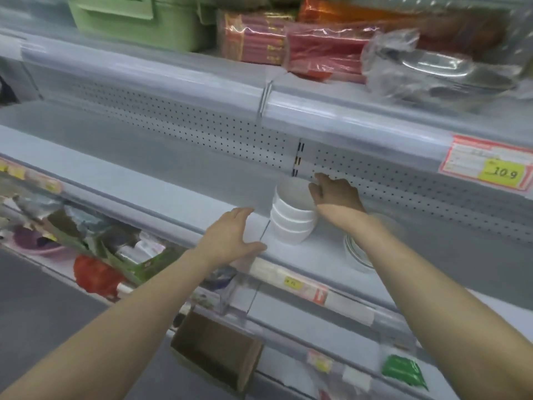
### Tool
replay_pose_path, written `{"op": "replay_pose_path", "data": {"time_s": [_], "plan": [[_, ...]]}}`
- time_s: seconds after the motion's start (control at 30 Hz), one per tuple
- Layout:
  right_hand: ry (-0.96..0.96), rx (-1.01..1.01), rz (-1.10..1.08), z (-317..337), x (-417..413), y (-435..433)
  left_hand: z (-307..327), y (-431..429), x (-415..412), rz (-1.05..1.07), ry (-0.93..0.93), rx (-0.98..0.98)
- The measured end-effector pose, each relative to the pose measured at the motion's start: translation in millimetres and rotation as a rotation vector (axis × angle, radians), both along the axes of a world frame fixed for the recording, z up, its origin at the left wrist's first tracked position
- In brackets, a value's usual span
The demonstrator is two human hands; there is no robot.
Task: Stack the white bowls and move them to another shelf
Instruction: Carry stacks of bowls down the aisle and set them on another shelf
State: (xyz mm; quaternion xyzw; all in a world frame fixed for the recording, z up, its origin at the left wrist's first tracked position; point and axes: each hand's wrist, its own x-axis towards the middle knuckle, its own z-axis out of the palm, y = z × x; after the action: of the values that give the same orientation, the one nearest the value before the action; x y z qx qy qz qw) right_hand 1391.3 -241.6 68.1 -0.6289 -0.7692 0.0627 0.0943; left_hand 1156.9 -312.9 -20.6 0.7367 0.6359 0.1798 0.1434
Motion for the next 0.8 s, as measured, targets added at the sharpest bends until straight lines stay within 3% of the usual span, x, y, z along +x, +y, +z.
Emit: {"op": "replay_pose_path", "data": {"time_s": [0.43, 0.8], "plan": [[0.059, -0.05, -0.301, -24, -13, 5, -23, 73, 23, -0.24, -0.477, -0.217], [0.035, 0.037, -0.452, -28, -25, -1, -31, 98, 30, -0.342, -0.521, -0.211]]}}
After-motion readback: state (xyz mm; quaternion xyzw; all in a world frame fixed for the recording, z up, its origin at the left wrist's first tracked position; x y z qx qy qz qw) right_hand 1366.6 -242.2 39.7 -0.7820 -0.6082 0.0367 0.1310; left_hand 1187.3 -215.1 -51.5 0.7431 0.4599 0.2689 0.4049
